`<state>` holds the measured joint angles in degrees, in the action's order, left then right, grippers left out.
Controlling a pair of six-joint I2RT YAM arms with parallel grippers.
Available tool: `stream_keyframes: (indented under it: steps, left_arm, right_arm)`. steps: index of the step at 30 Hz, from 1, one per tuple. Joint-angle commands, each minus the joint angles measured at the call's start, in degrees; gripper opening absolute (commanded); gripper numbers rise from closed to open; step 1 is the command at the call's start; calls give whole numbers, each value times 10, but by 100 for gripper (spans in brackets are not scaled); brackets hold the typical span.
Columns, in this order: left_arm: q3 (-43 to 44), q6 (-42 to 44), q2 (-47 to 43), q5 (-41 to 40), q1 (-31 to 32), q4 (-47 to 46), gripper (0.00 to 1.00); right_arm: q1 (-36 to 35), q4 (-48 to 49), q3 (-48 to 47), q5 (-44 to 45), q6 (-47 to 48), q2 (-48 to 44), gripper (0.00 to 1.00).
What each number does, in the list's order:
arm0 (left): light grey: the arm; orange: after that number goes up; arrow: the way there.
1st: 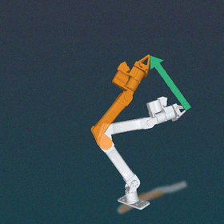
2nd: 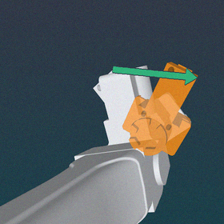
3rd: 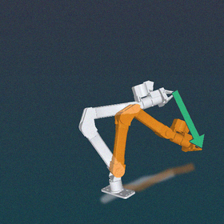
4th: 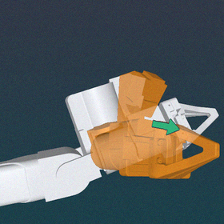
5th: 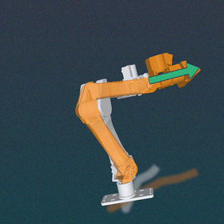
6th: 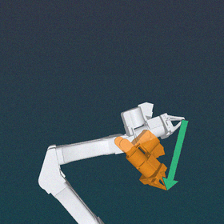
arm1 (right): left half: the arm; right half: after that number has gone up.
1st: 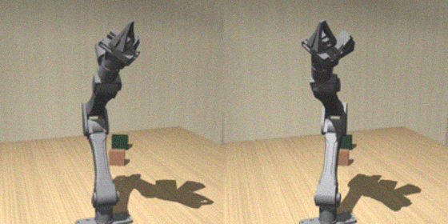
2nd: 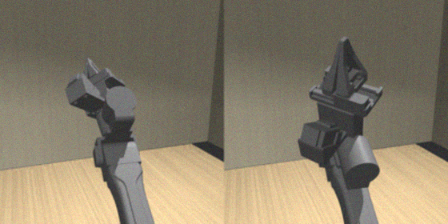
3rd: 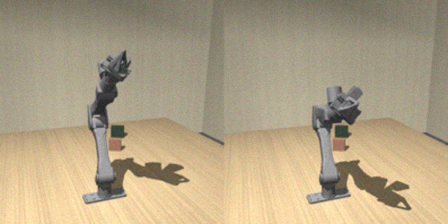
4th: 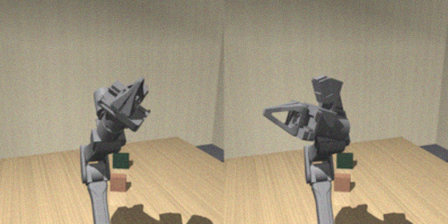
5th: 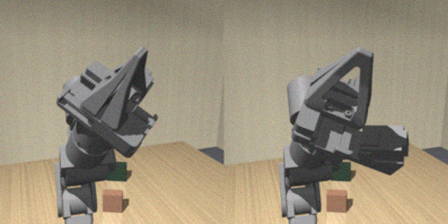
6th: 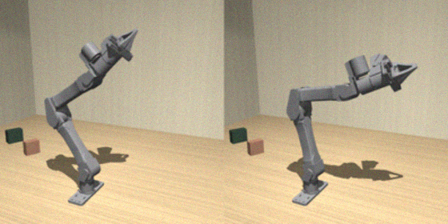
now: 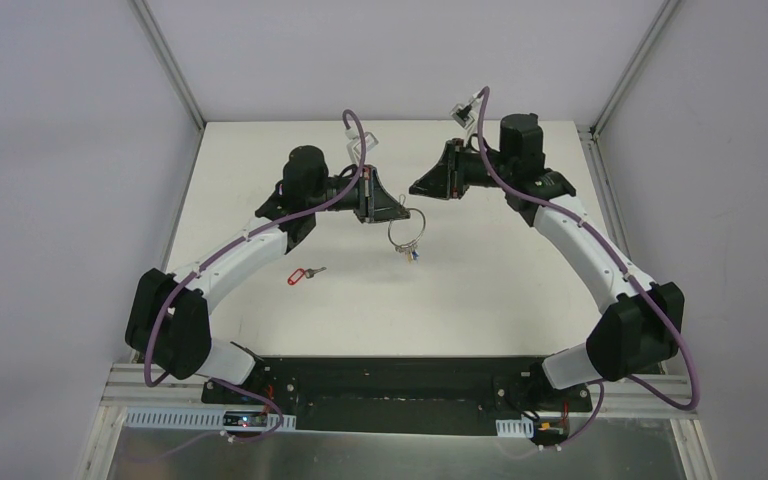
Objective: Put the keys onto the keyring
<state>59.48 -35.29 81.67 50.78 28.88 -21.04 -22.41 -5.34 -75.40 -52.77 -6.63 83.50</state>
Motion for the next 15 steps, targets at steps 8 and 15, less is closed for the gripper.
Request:
stream_keyframes:
  steps: [8,15]
  left_arm:
    - [31,20,-20,-1,2,6,0]
    - [30,21,-20,-3,2,9,0]
  right_arm:
    - [-29,-6,-4,1,47,-15,32]
    - [-34,-3,2,-2,51,-9,24]
